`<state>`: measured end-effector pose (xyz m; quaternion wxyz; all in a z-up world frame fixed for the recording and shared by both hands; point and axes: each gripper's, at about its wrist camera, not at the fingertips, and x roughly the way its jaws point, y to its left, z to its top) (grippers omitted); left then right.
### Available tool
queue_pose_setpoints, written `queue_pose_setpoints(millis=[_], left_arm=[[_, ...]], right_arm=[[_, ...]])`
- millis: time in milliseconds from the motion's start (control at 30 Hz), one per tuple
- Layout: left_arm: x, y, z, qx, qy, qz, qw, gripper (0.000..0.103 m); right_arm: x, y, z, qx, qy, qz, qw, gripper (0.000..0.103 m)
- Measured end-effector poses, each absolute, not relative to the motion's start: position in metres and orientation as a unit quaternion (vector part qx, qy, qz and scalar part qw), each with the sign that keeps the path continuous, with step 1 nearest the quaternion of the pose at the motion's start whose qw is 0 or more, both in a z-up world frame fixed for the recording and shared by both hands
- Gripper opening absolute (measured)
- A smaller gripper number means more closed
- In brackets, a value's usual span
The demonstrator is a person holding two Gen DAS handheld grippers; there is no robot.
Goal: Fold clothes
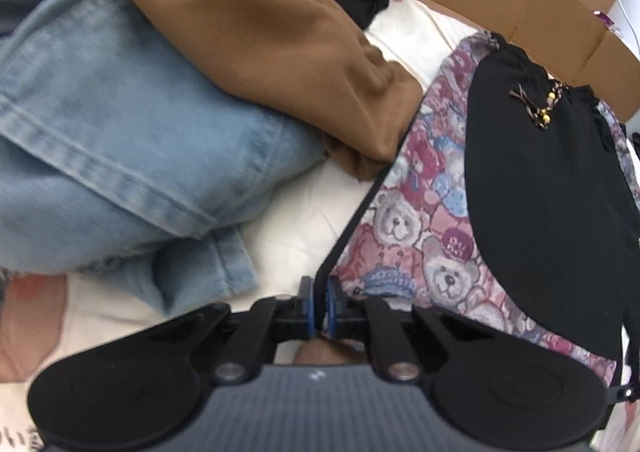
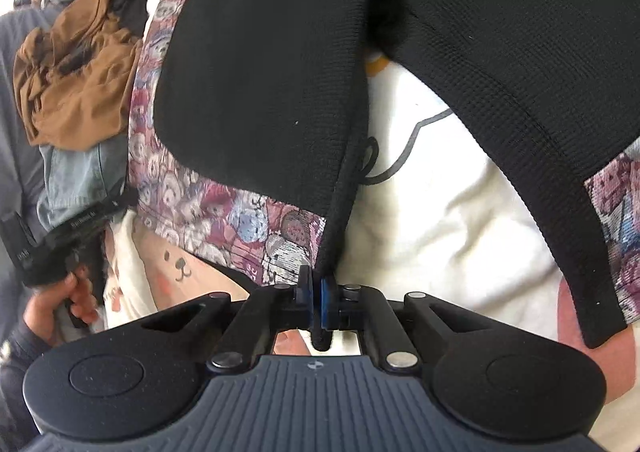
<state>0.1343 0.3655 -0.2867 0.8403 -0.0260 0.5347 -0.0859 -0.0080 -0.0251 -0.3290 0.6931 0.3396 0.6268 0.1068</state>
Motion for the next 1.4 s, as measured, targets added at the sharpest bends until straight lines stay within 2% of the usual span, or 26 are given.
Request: queue_pose_setpoints(millis=[433,500,567,600,633,667,700,733,1200,1400], left_arm=[[0.135,0.364,-0.295,-0.015,0.54,-0.076,0.838,0.008],[0.134,0.364,-0.292,-0.019,0.542,-0.075,0.837,0.01],[0.133,0.364,-0.287,-0.02,0.546,-0.07,0.835,0.017],[0.132,0.363,-0.282,-0.018,0.546,-0.067,0.835,0.022],[0.13,0.363,-0.277,-0.016,0.544,-0.066,0.837,0.036],[0.128,0.362,-0.271,-0.015,0.538,-0.069,0.84,0.047],[0.127,0.361,-0.265,-0.015,0.533,-0.072,0.843,0.05],[0.126,0.359,-0.26,-0.014,0.53,-0.074,0.845,0.052],[0.141,0.304,-0.207,-0.014,0.477,-0.12,0.871,0.052],[0.155,0.276,-0.2,-0.011,0.464,-0.139,0.875,0.058]], right_arm=[[-0.007,-0.015,-0.326,0.25,0.653,0.126,0.704,0.0],[-0.006,-0.018,-0.32,0.247,0.649,0.129,0.708,0.004],[-0.005,-0.025,-0.311,0.251,0.645,0.131,0.709,0.008],[-0.004,-0.028,-0.306,0.253,0.643,0.132,0.71,0.016],[-0.003,-0.032,-0.302,0.255,0.641,0.133,0.711,0.021],[-0.003,-0.035,-0.297,0.257,0.639,0.134,0.712,0.031],[-0.001,-0.04,-0.291,0.255,0.634,0.137,0.717,0.039],[0.001,-0.046,-0.283,0.251,0.626,0.138,0.725,0.041],[0.048,-0.157,-0.223,0.214,0.55,0.068,0.805,0.042],[0.072,-0.196,-0.223,0.163,0.547,0.037,0.821,0.042]])
